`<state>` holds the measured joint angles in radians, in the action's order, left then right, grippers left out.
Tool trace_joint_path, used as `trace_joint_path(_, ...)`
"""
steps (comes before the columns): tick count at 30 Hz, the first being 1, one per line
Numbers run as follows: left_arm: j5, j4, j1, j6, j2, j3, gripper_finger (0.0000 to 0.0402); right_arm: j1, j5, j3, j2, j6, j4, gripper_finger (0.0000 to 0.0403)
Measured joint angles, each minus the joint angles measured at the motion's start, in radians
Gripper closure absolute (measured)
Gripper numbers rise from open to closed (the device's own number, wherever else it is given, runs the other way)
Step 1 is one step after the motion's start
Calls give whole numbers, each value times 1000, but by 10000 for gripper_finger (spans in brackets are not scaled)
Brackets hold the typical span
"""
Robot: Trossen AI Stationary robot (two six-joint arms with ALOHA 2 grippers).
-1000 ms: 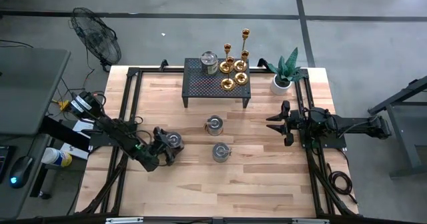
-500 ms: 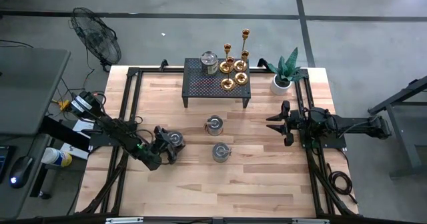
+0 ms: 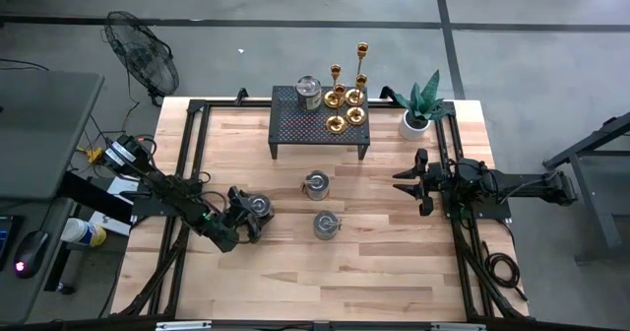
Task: Pick & Place candle stick holders
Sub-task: Put the scented candle on the shelf
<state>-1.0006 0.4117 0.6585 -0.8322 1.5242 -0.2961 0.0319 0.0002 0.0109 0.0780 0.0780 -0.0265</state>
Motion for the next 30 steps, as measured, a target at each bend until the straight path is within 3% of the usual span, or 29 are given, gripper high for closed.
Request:
trace_joint_path(16,103,-10,-82,227,-26,-120,47,0,0,0,0,0,0,285)
trace_joint_path(30,90,-413,-221,249,-287,-260,47,0,0,0,0,0,0,285)
